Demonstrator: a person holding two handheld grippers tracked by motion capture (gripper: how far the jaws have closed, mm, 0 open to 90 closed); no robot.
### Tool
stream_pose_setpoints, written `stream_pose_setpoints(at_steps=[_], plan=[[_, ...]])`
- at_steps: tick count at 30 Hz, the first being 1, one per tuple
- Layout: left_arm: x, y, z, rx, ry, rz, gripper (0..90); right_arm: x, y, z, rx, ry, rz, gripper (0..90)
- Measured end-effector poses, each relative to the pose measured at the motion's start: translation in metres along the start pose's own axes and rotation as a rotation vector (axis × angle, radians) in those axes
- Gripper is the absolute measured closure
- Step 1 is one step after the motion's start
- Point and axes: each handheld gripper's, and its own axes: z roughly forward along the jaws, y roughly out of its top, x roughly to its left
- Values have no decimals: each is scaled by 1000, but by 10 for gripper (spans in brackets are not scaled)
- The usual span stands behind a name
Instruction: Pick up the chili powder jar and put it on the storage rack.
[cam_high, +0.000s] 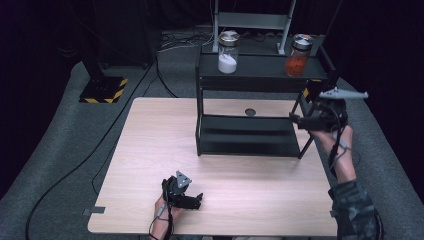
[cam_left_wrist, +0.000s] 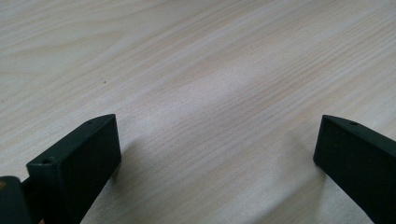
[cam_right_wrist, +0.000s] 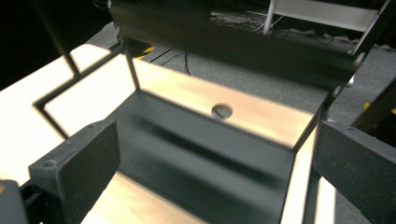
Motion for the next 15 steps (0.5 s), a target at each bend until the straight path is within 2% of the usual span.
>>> stream_pose_setpoints(at_steps=[5,6,8,10,13,15], plan=[[0,0,0,0,0,0,3,13,-50,2,11,12,-4,0],[0,0,0,0,0,0,3,14,-60,4,19,27,2,0],[0,0,0,0,1,1,3,18,-85,7,18,40,25,0],[0,0,0,0,0,1,3,23,-109,12,38,44,31,0],[0,0,0,3,0,4,3,24,-146,22,56,79,75,0],[0,0,0,0,0,0,3,27,-168,27,66,84,95,0]])
